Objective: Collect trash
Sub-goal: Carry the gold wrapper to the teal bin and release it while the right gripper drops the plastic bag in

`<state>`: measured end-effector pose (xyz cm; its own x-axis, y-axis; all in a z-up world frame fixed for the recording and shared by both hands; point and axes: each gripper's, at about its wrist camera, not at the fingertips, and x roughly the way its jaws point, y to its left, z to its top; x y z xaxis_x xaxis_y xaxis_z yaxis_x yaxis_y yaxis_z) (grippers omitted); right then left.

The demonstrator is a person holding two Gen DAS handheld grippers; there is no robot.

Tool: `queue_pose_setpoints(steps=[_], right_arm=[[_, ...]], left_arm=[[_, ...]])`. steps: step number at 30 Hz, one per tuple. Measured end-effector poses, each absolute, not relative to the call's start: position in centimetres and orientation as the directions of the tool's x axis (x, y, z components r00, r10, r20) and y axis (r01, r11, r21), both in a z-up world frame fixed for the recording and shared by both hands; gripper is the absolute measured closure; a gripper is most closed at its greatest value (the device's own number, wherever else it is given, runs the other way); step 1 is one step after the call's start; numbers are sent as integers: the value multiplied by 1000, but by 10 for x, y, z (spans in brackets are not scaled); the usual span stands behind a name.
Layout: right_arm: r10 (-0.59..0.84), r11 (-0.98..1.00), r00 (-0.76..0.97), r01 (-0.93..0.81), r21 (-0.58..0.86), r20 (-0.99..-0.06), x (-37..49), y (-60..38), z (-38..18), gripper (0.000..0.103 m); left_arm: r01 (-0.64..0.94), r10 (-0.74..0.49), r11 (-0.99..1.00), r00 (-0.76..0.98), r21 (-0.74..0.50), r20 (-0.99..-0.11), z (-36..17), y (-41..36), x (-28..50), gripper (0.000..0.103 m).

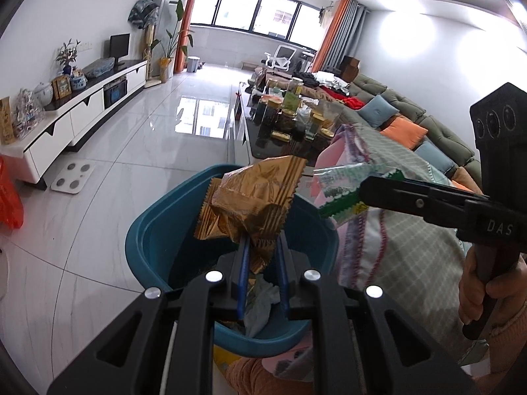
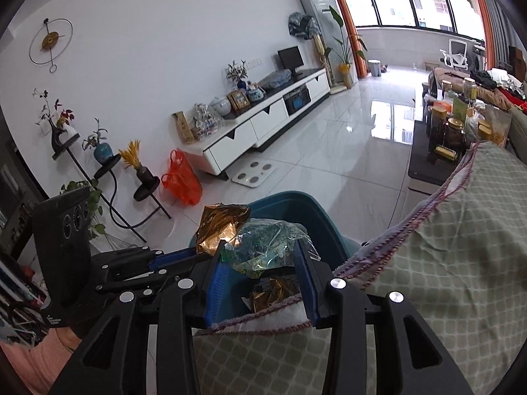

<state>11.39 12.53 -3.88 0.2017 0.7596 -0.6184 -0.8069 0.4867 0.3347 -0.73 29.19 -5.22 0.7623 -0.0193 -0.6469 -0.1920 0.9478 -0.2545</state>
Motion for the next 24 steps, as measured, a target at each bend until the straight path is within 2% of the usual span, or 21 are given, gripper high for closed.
queue_pose_setpoints(steps=[9, 15, 17, 20, 24], right_arm=[[726, 498, 177, -802, 330, -664, 116, 144, -51, 55], [727, 503, 179, -796, 337, -663, 115, 148, -50, 46], [727, 506, 181, -793, 339, -662, 116, 147, -50, 46], [730, 508, 183, -790, 344, -659, 116, 141, -50, 46], [734, 515, 204, -789, 335, -647, 113, 130, -45, 46]], left_arm=[[-228, -28, 931, 731, -284, -682, -72, 306, 0, 86], [-251, -22, 924, 719, -289, -695, -76, 313, 4, 79], [-258, -22, 919, 721, -298, -693, -76, 315, 3, 72], [-266, -9, 918, 728, -295, -685, -75, 315, -2, 67], [-256, 5, 923, 755, -287, -656, -63, 309, -10, 49]])
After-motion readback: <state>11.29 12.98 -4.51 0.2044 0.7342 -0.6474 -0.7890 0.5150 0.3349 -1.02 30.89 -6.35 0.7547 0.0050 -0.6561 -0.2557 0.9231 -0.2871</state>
